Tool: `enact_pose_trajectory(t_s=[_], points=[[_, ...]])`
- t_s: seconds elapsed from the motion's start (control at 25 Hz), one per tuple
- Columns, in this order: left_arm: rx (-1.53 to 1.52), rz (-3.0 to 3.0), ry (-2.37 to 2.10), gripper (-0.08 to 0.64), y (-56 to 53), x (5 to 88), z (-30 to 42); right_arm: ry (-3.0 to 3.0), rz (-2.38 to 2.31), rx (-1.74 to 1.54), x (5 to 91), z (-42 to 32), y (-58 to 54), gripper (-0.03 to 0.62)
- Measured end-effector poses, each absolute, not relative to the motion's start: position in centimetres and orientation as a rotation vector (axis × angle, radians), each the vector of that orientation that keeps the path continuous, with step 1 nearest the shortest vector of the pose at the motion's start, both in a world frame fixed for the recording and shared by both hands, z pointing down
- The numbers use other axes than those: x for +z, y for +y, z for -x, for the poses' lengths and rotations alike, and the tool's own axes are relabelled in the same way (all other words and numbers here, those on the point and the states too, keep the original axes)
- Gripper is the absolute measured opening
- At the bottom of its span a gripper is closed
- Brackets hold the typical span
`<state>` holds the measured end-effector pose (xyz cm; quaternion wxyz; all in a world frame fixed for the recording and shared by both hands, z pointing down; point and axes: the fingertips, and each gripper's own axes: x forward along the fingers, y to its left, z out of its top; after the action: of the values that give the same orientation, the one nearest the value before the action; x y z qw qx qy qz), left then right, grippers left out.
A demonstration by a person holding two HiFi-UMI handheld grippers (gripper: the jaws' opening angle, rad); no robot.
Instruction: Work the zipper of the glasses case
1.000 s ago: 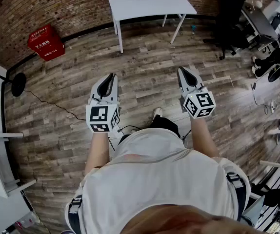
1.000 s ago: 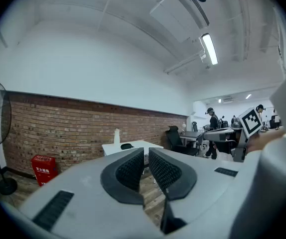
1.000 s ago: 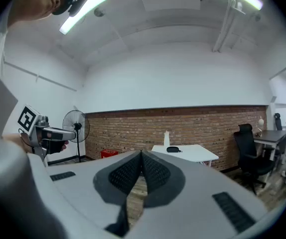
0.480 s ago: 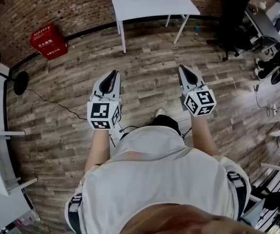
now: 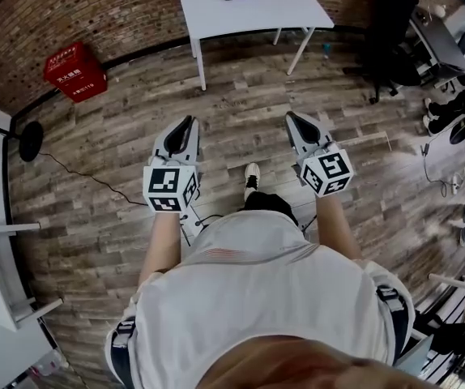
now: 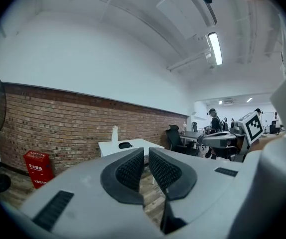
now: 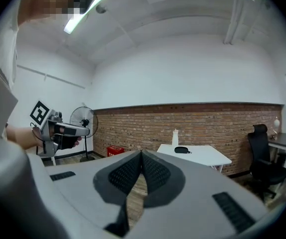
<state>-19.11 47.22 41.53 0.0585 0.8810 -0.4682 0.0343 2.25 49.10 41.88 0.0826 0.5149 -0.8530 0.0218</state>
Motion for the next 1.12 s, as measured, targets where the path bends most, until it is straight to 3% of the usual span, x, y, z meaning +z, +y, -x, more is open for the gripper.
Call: enact_pose_trajectory(t_s=[0.68, 1.12], points=[[0.2, -2.661, -1.48, 0.038, 24.5, 39.0, 7.3, -2.58, -1.624, 0.264, 42.7, -16.1, 25.4, 0.052], [0.264, -2.597, -1.524, 0.038, 14.9, 40.2, 4.2, -2.655, -1.519, 0.373, 44.8, -18.5, 15.1, 0.052]])
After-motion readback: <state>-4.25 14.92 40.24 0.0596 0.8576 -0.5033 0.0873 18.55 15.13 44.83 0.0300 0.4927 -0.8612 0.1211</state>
